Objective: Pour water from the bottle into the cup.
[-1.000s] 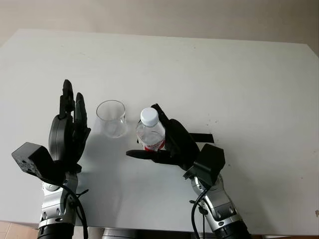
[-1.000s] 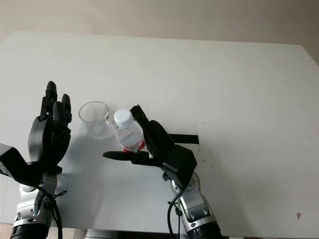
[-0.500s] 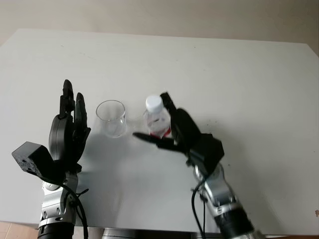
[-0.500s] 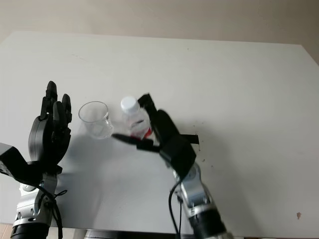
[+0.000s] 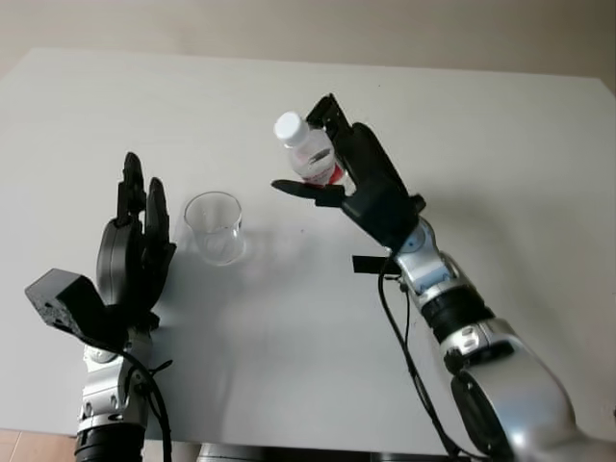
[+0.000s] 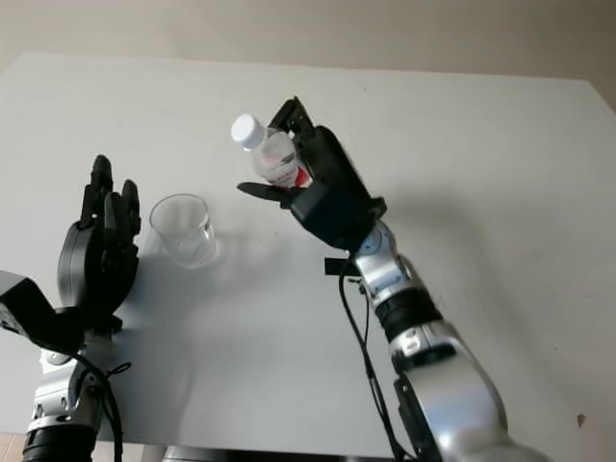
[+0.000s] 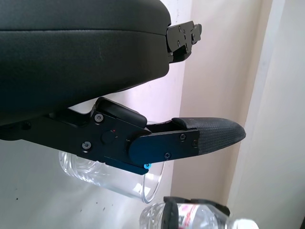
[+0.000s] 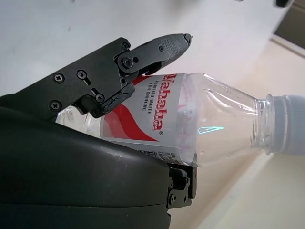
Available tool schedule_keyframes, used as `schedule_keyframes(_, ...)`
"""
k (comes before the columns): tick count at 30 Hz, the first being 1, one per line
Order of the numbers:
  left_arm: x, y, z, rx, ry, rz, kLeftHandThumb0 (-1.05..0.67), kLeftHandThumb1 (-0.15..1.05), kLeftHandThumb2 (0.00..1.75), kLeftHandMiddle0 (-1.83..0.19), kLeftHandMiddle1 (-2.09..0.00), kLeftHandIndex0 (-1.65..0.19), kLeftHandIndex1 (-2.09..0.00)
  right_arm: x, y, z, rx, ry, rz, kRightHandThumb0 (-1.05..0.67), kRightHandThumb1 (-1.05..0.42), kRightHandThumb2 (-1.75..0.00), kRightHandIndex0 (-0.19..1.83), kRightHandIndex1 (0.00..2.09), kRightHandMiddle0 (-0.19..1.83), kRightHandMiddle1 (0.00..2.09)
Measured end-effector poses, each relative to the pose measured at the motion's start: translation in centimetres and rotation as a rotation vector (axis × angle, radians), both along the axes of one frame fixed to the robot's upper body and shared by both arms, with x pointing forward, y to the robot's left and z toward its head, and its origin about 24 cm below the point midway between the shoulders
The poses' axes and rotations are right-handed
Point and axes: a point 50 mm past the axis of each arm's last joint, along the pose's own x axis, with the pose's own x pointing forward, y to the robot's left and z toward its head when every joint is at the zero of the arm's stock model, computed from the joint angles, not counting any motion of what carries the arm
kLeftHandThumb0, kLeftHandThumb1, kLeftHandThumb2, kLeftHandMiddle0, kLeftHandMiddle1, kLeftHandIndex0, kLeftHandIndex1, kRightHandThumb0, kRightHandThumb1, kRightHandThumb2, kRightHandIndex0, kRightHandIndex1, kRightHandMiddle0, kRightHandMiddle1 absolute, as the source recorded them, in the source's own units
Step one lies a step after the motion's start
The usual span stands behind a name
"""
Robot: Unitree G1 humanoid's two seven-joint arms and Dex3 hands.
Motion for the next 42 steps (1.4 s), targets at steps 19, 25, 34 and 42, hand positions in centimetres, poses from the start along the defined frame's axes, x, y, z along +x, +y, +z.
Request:
schedule_keyframes(19, 0.0, -0.1, 0.0, -0.002, -0.009, 0.009, -0.77, 1.05, 0.53, 0.14, -0.06, 0.17, -0.06, 1.4, 1.3, 2.4, -0.353, -0.183, -0.052, -0.14, -1.03, -0.21, 1.13, 2.09, 0.71, 2.09)
schedule_keyframes(25, 0.0, -0.1, 0.0, -0.002, -0.012, 0.008, -0.81, 1.05, 0.61, 0.15, -0.05, 0.19, -0.05, 1.4, 1.9, 3.4, -0.366, -0.226, -0.035, -0.14, -1.03, -0.22, 1.13, 2.09, 0.71, 2.09)
schedule_keyframes(34, 0.0, -0.1, 0.0, -0.002, -0.012, 0.007, -0.81, 1.05, 0.68, 0.16, -0.05, 0.19, -0.03, 1.2, 3.0, 4.0, -0.43, -0.309, -0.01, -0.14, -1.02, -0.27, 1.16, 2.09, 0.71, 2.09)
schedule_keyframes(42, 0.1, -0.2, 0.0, 0.007, -0.009, 0.007, -0.82, 1.05, 0.67, 0.17, -0.05, 0.19, -0.02, 0.9, 4.2, 4.1, -0.587, -0.419, 0.027, -0.18, -1.04, -0.26, 1.13, 2.09, 0.54, 2.09)
